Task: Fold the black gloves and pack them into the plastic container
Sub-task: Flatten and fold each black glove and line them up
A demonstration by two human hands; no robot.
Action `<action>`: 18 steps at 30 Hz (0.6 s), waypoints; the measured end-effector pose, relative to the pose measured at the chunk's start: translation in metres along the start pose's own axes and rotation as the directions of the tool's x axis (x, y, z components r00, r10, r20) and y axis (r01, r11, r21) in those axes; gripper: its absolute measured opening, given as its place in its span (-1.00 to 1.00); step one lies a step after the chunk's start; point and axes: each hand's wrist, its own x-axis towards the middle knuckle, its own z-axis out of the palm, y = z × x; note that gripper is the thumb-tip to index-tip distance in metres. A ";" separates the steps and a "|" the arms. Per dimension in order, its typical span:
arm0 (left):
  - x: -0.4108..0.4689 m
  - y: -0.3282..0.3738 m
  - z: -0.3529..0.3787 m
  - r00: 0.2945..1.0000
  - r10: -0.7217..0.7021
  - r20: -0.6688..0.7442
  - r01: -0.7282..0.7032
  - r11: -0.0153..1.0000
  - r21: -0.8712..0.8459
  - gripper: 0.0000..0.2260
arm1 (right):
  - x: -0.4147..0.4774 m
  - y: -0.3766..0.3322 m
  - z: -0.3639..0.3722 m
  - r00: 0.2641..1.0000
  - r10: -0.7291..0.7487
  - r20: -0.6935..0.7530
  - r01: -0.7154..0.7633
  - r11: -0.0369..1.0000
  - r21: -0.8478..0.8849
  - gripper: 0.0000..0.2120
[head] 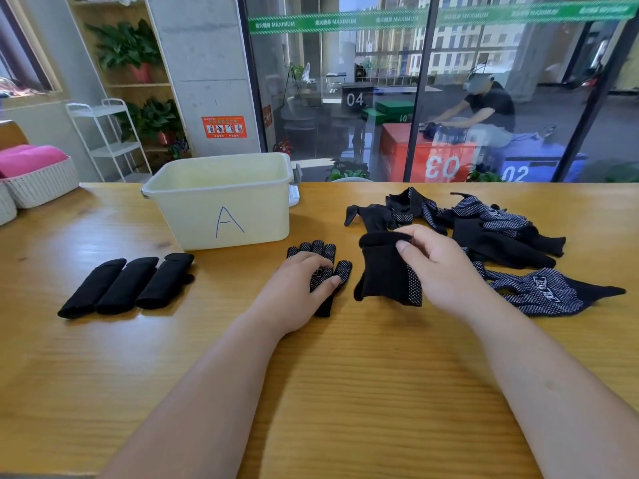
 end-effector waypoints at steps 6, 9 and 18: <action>0.001 0.001 -0.001 1.000 -0.015 -0.001 0.015 1.000 -0.020 -0.59 | 0.022 -0.021 -0.022 0.997 0.018 0.080 -0.017 1.000 -0.010 -0.84; 0.001 0.000 -0.001 1.000 -0.016 0.010 0.016 1.000 -0.008 -0.57 | 0.036 -0.012 -0.025 0.997 0.052 0.062 -0.029 0.945 -0.326 -0.79; 0.003 -0.003 0.003 0.999 0.016 0.046 -0.018 0.999 0.044 -0.52 | 0.009 0.025 0.005 0.962 0.061 0.266 0.126 0.763 -0.634 -0.51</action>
